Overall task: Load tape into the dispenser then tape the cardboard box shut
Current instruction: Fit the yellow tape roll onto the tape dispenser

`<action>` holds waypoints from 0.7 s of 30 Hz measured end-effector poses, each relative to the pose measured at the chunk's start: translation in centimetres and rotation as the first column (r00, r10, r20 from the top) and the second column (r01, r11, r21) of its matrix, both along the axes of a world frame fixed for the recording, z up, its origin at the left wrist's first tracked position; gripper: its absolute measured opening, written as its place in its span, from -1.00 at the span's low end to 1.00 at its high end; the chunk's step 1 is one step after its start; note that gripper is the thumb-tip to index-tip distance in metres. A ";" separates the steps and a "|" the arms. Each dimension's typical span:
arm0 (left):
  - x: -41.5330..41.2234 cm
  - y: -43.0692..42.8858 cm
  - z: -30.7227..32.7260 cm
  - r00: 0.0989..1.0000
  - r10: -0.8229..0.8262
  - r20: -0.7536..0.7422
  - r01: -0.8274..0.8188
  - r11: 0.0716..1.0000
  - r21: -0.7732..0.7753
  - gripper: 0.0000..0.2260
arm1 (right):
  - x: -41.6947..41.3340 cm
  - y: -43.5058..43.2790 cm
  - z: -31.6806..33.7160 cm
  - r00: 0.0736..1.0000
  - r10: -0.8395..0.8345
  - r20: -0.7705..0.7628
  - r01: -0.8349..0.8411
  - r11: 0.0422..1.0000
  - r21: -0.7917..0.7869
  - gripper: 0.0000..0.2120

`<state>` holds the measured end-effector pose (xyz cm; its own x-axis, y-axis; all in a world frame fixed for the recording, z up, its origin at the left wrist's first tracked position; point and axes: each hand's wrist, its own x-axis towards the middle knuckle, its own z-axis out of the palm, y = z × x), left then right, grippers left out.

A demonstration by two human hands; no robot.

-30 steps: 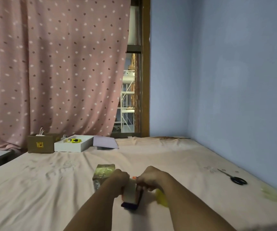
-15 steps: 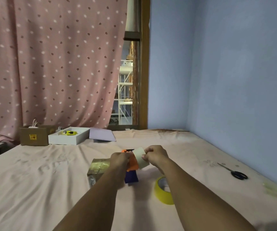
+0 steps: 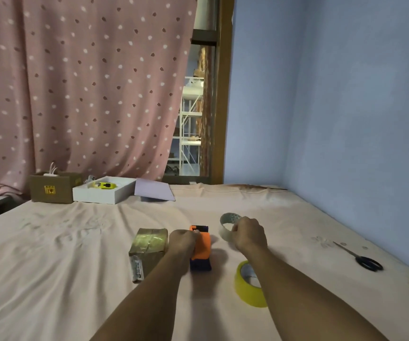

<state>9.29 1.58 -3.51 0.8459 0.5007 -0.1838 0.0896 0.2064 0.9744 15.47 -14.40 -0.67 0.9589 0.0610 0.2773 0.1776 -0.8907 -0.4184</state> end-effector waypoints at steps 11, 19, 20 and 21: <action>-1.3 -1.6 0.2 1.000 -0.018 -0.021 0.017 0.998 -0.055 -0.79 | 0.2 -0.7 -2.8 0.992 0.035 -0.120 -0.052 0.988 -0.147 -0.69; 0.7 -0.3 -1.2 0.997 0.032 -0.063 -0.029 0.998 0.049 -0.87 | -2.0 -1.2 1.0 0.932 0.090 -0.351 -0.163 0.969 -0.185 -0.29; 1.3 0.1 -1.8 0.997 0.032 -0.072 -0.027 0.997 0.070 -0.83 | -2.5 -1.2 1.5 0.906 0.091 -0.414 -0.180 0.967 -0.182 -0.29; 2.4 0.5 -2.8 0.995 0.048 -0.083 -0.040 0.995 0.094 -0.83 | -2.9 -1.2 1.8 0.884 0.083 -0.459 -0.191 0.962 -0.194 -0.30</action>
<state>11.71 2.11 -6.28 0.8059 0.5551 -0.2060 0.1660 0.1221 0.9785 12.58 -15.60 1.16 0.9544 0.2100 -0.2122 0.1490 -0.9510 -0.2711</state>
